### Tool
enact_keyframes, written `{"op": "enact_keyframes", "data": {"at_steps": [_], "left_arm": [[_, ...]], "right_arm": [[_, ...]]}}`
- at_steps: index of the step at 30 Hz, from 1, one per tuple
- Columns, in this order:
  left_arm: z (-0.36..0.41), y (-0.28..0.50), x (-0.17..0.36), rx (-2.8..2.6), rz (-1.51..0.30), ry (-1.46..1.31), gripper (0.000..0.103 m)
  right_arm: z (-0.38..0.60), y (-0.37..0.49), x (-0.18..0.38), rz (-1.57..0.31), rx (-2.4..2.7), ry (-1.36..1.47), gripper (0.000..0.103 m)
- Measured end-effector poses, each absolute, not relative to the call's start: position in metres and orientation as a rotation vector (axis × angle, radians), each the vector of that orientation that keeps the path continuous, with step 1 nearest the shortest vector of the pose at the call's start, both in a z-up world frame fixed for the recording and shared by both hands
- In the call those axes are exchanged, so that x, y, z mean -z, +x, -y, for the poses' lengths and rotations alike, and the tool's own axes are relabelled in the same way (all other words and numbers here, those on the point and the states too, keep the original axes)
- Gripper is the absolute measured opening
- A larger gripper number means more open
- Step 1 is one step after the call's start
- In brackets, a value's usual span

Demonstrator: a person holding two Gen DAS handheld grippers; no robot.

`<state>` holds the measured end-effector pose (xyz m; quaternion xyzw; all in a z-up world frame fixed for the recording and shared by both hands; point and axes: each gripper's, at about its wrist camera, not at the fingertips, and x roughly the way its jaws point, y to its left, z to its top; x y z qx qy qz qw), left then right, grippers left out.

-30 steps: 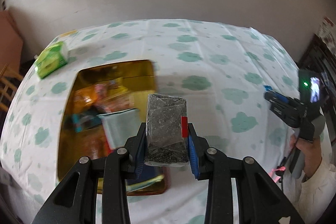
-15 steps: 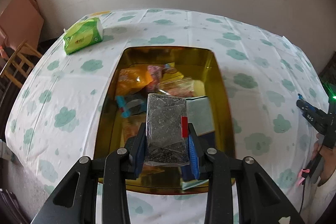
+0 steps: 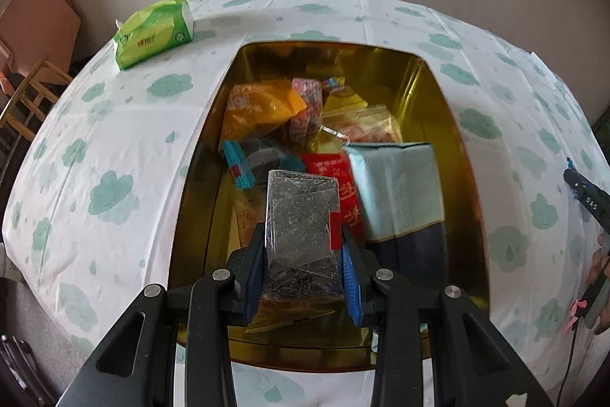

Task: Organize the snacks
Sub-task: 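Carry the dark snack bag into the tray and open the left gripper while the right holds its candy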

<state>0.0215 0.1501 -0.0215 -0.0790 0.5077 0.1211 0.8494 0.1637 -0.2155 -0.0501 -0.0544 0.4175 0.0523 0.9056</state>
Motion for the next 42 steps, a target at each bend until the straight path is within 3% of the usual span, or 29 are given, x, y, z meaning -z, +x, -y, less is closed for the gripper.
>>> {"op": "enact_keyframes", "data": {"at_steps": [34,42], "left_arm": [[-0.1449,0.0246,0.0308,-0.244,-1.072,-0.095,0.033],[-0.145,0.0237,0.0293,-0.241,-1.075,-0.099,0.043]], "right_arm": [[0.2152,0.1637,0.0499,-0.862,-0.106,-0.115,0.035],[0.2152,0.164,0.0501,-0.863,-0.106,-0.115,0.036]]}}
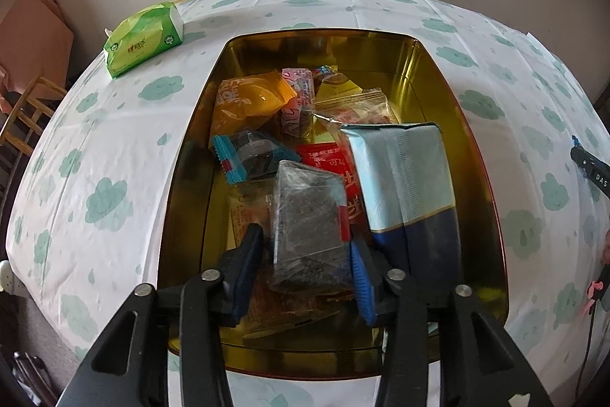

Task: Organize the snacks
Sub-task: 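Carry the dark snack bag into the tray and open the left gripper while the right holds its candy, then withdraw the left tool from the tray while the right gripper holds the round candy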

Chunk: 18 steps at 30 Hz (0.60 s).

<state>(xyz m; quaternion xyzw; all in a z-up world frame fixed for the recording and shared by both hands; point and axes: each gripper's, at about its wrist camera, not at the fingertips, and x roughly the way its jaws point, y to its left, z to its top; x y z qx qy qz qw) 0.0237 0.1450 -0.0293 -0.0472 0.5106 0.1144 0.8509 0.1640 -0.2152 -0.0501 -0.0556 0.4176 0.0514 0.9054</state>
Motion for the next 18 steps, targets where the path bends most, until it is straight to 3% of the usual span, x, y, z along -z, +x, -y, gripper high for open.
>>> {"op": "enact_keyframes", "data": {"at_steps": [12,18], "left_arm": [[-0.15,0.011,0.006,-0.26,-1.019,-0.114,0.067],[-0.154,0.004,-0.007,-0.283,-0.979,-0.104,0.069]], "right_arm": [[0.22,0.164,0.05,-0.865,-0.113,-0.1,0.037],[0.219,0.164,0.05,-0.865,-0.11,-0.097,0.036]]}}
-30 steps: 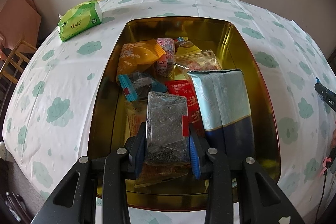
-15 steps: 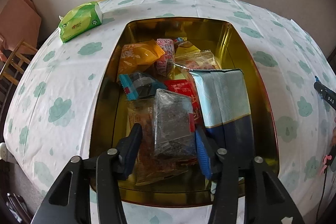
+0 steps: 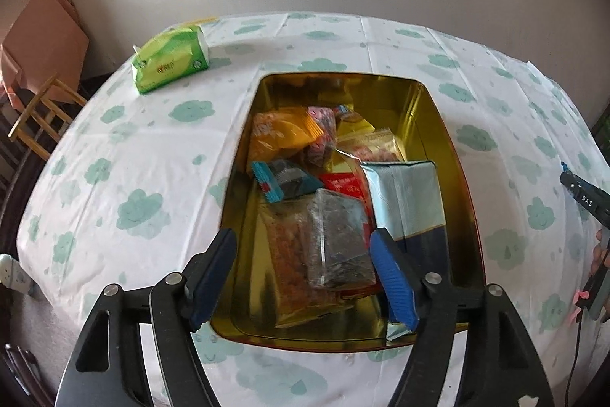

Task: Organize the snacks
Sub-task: 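Withdraw the left tool from the tray while the right gripper holds the round candy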

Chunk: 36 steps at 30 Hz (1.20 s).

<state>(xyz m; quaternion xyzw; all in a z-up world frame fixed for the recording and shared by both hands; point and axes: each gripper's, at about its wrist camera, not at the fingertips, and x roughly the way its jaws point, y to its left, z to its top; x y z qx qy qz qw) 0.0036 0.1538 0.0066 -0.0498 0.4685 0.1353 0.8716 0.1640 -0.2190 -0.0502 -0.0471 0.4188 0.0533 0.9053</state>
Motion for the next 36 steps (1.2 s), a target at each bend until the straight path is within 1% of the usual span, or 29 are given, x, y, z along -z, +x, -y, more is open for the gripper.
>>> {"op": "enact_keyframes", "data": {"at_steps": [7,14,25,27,29,36], "left_arm": [[-0.156,-0.001,-0.009,-0.292,-0.97,-0.096,0.071],[-0.16,-0.006,-0.007,-0.299,-0.978,-0.114,0.071],[-0.171,-0.013,-0.004,-0.311,-0.983,-0.148,0.072],[-0.175,-0.015,-0.004,-0.32,-0.981,-0.155,0.074],[-0.178,-0.017,-0.005,-0.334,-0.974,-0.16,0.081],[-0.196,-0.027,-0.007,-0.374,-0.963,-0.174,0.081]], "right_arm": [[0.222,0.163,0.048,-0.881,-0.078,-0.083,0.033],[0.213,0.151,0.041,-0.887,-0.075,-0.096,0.033],[0.166,0.123,0.017,-0.883,-0.194,-0.084,0.033],[0.152,0.117,0.011,-0.876,-0.225,-0.091,0.033],[0.139,0.11,0.005,-0.868,-0.259,-0.093,0.033],[0.088,0.088,-0.014,-0.843,-0.379,-0.107,0.033]]}}
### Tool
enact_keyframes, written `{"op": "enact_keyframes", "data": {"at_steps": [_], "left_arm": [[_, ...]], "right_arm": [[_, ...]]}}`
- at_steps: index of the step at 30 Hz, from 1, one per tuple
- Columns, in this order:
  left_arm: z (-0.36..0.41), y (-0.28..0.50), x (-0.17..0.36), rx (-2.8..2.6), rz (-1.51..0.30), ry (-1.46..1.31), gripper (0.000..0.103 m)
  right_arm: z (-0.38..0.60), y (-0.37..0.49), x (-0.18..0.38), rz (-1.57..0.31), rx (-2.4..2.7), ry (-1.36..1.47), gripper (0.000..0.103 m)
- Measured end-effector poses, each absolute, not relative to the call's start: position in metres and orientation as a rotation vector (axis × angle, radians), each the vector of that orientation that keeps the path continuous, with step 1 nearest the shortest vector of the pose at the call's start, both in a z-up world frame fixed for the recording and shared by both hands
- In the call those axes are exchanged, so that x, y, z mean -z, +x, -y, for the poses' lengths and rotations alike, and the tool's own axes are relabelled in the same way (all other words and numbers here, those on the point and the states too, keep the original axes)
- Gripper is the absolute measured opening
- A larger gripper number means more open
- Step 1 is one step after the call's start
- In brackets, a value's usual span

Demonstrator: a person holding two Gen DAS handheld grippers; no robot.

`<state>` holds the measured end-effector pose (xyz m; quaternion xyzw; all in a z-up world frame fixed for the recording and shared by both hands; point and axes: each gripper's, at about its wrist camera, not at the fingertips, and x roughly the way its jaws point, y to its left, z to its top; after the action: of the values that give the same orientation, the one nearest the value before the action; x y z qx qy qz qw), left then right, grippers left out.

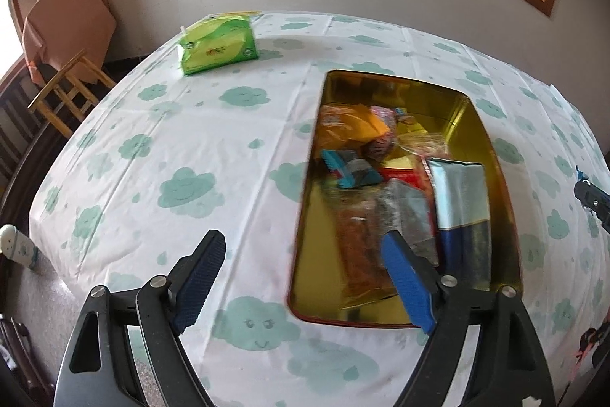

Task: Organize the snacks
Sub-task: 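Withdraw the left tool from the tray while the right gripper holds the round candy, then carry the round candy over the gold tray and open the right gripper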

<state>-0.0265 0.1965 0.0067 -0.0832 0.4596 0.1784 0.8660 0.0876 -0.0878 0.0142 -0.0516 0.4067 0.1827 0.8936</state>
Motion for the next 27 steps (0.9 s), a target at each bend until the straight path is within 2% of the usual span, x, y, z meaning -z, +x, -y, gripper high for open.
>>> {"op": "enact_keyframes", "data": {"at_steps": [10,27], "left_arm": [[-0.223,-0.042,-0.004,-0.423,-0.967,-0.207,0.082],[-0.25,-0.058,0.006,-0.464,-0.99,-0.236,0.082]], "right_arm": [[0.005,0.054,-0.028,-0.831,-0.561,-0.144,0.033],[-0.067,0.046,0.011,-0.908,-0.621,-0.227,0.033]]}}
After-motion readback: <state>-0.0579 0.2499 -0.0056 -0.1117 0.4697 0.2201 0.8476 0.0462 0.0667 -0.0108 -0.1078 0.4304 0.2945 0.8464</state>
